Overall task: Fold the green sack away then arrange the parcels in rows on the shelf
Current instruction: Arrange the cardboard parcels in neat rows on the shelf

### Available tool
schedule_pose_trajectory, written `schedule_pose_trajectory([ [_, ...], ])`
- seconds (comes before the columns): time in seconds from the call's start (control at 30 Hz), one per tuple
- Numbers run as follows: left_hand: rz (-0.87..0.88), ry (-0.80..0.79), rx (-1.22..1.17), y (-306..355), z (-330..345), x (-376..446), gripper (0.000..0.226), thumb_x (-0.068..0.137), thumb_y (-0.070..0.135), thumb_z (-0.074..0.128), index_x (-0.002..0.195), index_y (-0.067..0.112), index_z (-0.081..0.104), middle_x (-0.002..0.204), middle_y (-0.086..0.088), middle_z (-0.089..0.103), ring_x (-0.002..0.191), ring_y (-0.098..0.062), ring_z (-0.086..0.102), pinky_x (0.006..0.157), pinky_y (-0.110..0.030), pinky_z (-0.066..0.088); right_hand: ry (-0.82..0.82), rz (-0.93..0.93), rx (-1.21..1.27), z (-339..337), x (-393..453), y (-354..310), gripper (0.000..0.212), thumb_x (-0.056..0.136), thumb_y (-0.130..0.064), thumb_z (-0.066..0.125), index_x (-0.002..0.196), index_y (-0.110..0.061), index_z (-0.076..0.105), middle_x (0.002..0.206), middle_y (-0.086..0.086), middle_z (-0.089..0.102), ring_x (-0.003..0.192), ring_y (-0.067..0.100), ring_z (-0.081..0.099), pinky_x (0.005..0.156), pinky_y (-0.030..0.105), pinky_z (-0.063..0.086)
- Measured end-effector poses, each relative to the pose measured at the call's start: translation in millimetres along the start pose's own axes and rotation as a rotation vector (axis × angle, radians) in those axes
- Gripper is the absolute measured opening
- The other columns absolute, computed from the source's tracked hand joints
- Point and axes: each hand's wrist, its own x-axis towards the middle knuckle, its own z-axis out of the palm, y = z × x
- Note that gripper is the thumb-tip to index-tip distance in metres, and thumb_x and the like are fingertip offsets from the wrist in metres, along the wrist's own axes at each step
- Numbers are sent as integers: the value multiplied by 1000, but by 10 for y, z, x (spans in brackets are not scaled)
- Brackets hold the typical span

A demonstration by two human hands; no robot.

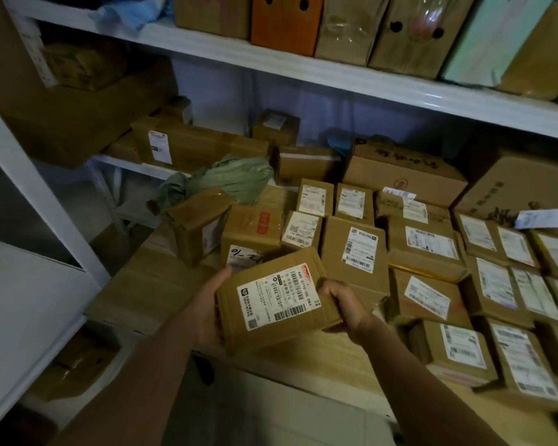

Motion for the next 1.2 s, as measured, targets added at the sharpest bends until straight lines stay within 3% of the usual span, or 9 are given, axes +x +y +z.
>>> schedule_pose_trajectory([
  [0.1,-13,-30,113,-98,105,72,41,86,46,55,101,12,69,94,-16,73,96,-33,63,76,-41,47,-7,130,-16,-130,-4,206,54,60,-43,51,111,-24,57,107,6,61,100,27,53,90,47,43],
  [0.2,-82,-13,237,-220,267,170,39,80,35,63,112,12,63,114,-17,62,106,-36,56,87,-50,47,54,198,-70,-332,11,364,30,85,-55,49,98,-31,61,111,2,62,109,27,51,101,50,36],
  [0.33,-51,-25,382,-339,647,267,24,85,28,64,106,17,64,119,-11,61,112,-32,55,99,-50,45,222,253,-50,-645,74,558,48,89,-59,44,98,-17,65,103,7,68,98,24,60,82,37,43],
  [0.43,-5,-32,454,-393,931,383,28,88,20,62,115,14,61,121,-10,63,112,-30,57,100,-49,45,281,247,-77,-867,83,675,33,98,-37,43,95,-9,60,94,10,67,78,18,62,59,26,43],
  [0.53,46,-19,491,-458,1182,489,34,89,15,62,123,11,57,120,-12,64,109,-29,59,96,-47,47,329,215,-275,-1024,175,838,20,94,-29,45,98,-13,56,97,13,66,86,23,65,75,38,55],
  [0.67,26,-28,527,-556,1445,585,26,94,17,55,119,13,59,123,-12,61,116,-33,55,94,-48,47,449,235,-551,-1227,335,1046,60,84,-27,59,136,-15,33,116,14,63,105,30,63,87,41,54],
  [0.87,44,-13,492,-571,1517,655,22,94,24,55,113,15,61,118,-6,61,111,-26,54,89,-42,46,650,176,-997,-1208,151,683,37,84,-24,63,119,-16,55,125,9,48,110,25,52,84,35,49],
  [1.03,187,304,329,-408,1203,703,16,95,20,51,106,11,60,95,-7,58,83,-19,55,79,-38,46,522,-87,-853,-909,260,369,16,94,-31,49,94,-18,58,105,6,61,88,18,61,74,30,53],
  [1.2,461,839,227,30,731,586,26,95,7,46,114,-4,60,115,-23,61,99,-34,58,73,-32,38,164,-320,-665,-383,479,35,32,90,-19,57,122,-21,57,128,7,50,111,25,57,95,39,50],
])
